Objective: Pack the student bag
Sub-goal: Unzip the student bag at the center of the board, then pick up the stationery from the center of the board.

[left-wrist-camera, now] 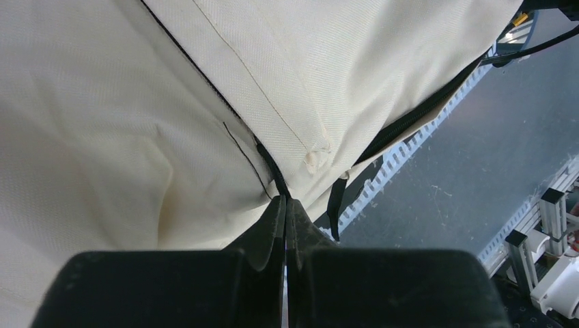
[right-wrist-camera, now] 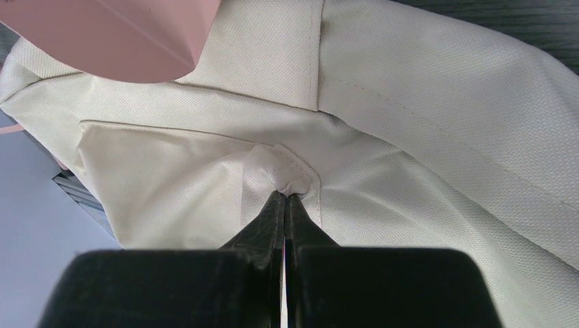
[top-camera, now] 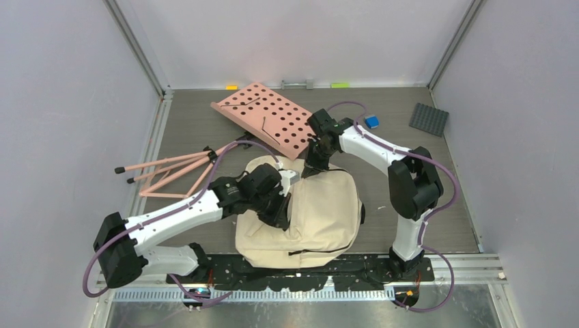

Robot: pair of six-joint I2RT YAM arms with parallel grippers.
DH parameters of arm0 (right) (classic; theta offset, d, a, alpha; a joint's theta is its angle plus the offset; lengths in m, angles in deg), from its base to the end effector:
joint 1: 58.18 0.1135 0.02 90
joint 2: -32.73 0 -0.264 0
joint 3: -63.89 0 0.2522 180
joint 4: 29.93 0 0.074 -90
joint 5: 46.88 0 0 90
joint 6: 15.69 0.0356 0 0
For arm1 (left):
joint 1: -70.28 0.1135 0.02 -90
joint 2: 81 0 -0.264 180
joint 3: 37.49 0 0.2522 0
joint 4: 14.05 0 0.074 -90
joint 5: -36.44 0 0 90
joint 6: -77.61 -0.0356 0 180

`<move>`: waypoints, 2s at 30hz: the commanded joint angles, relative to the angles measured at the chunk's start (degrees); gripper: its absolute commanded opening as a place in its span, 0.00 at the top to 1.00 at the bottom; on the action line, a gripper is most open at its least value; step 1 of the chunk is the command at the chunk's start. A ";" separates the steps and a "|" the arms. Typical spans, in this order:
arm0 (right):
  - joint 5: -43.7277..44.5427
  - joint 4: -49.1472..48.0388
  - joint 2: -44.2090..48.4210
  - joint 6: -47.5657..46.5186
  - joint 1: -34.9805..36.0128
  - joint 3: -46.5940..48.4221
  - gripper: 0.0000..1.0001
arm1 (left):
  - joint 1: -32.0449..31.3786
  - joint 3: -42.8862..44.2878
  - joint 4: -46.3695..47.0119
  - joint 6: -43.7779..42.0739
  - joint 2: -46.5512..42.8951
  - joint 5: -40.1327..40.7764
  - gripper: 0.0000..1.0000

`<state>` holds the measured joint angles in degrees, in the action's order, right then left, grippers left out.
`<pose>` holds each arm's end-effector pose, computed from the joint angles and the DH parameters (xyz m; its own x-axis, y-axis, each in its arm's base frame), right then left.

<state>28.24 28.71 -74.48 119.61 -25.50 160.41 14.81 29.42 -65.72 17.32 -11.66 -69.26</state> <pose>0.3184 0.2151 0.2175 -0.9791 0.1881 -0.0775 0.1390 0.8969 0.4199 0.1294 -0.2051 0.2621 -0.8364 0.3739 -0.4007 0.5394 0.6912 -0.4810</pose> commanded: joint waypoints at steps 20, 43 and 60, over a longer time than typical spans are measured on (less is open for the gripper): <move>10.31 -3.48 -4.82 -4.45 0.01 10.21 0.99 | -6.94 -11.37 7.34 10.98 -5.33 -6.18 1.00; 21.59 13.18 4.01 -9.88 12.10 11.98 0.20 | 13.26 13.06 -14.49 10.19 -0.97 23.43 0.21; 26.87 18.04 0.39 -3.86 19.51 10.06 0.16 | 14.74 0.95 -3.00 13.51 1.99 18.42 0.22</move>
<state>52.42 45.19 -73.13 113.78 -6.98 170.42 29.41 31.27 -73.30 30.72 -10.74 -50.22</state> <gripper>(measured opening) 0.836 0.811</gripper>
